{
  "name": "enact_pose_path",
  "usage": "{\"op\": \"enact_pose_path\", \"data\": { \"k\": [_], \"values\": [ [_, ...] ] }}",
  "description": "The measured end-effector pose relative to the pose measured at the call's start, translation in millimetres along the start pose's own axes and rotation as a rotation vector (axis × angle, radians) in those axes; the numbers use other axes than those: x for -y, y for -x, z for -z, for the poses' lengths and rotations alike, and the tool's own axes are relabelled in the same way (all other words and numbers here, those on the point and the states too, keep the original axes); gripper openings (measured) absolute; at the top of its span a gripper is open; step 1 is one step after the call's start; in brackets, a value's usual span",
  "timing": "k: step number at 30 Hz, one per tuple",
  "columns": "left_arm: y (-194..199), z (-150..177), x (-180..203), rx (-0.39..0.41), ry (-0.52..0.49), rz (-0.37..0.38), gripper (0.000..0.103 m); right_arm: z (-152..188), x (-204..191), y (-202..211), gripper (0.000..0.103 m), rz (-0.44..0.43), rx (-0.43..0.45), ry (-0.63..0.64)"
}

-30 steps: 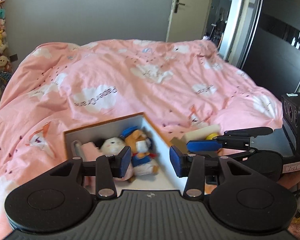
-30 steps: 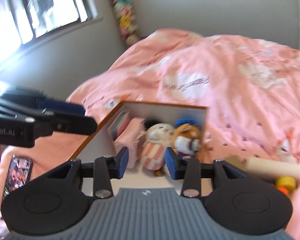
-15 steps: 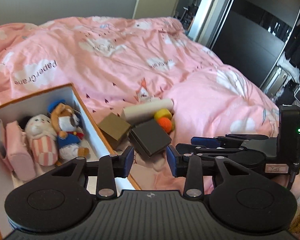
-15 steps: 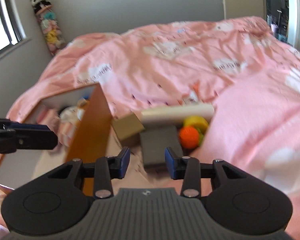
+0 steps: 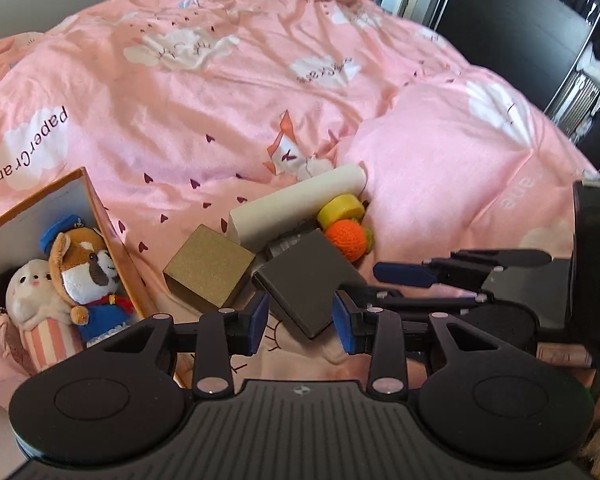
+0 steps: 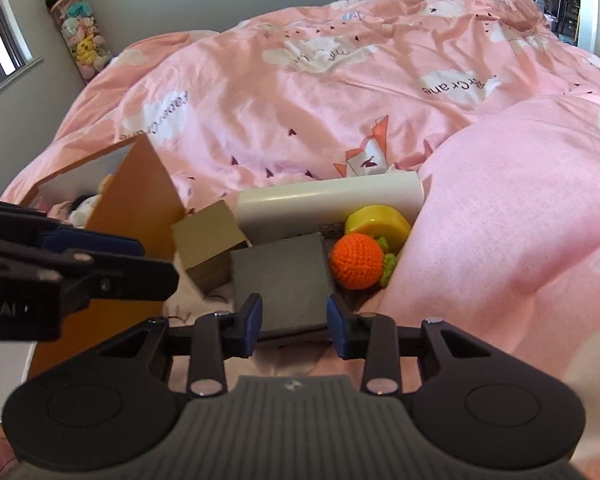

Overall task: Organize objects
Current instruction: 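Grasp the dark grey gift box with the left gripper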

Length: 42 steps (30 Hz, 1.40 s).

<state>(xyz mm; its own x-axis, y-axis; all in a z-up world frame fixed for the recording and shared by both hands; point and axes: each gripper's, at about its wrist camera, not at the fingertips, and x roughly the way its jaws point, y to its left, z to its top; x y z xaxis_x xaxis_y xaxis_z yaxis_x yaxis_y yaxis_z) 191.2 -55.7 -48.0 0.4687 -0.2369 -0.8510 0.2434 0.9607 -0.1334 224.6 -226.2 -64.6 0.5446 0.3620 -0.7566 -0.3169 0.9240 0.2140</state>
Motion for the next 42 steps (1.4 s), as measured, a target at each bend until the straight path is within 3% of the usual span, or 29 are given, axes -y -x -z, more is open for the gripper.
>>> {"op": "enact_pose_path", "data": {
  "k": [5,12,20,24,27,31,34,37,42],
  "values": [
    [-11.9,-2.3,-4.9,-0.027,-0.022,-0.026,0.041,-7.0,22.3,-26.7,0.04,-0.039,-0.048,-0.07],
    [-23.6,-8.5,-10.3,-0.039,-0.045,-0.054,0.041,-1.6,47.3,-54.2,0.061,-0.223,-0.141,-0.273],
    [-30.2,-6.4,-7.9,-0.049,-0.056,-0.064,0.041,0.8,42.8,-57.7,0.064,-0.225,-0.142,-0.261],
    [-25.3,-4.3,-9.3,-0.045,-0.028,-0.046,0.041,0.5,35.0,-43.3,0.052,-0.191,-0.107,-0.194],
    [-25.8,-5.5,-8.7,-0.055,-0.003,-0.026,0.041,3.9,34.0,-42.8,0.04,-0.227,-0.137,-0.184],
    [-29.3,-5.1,-4.1,-0.081,0.007,-0.027,0.041,8.3,30.6,-40.1,0.017,-0.267,-0.141,-0.187],
    [-31.9,-4.2,-1.9,-0.108,0.018,-0.04,0.04,10.8,25.3,-35.2,0.013,-0.269,-0.147,-0.157],
    [-33.9,-4.5,0.4,-0.123,0.012,-0.067,0.04,16.0,32.8,-30.7,0.01,-0.258,-0.137,-0.206],
    [-49.7,-6.7,11.0,-0.183,-0.032,-0.111,0.042,20.4,47.5,-18.6,0.009,-0.093,-0.099,-0.227]
  ]
}}
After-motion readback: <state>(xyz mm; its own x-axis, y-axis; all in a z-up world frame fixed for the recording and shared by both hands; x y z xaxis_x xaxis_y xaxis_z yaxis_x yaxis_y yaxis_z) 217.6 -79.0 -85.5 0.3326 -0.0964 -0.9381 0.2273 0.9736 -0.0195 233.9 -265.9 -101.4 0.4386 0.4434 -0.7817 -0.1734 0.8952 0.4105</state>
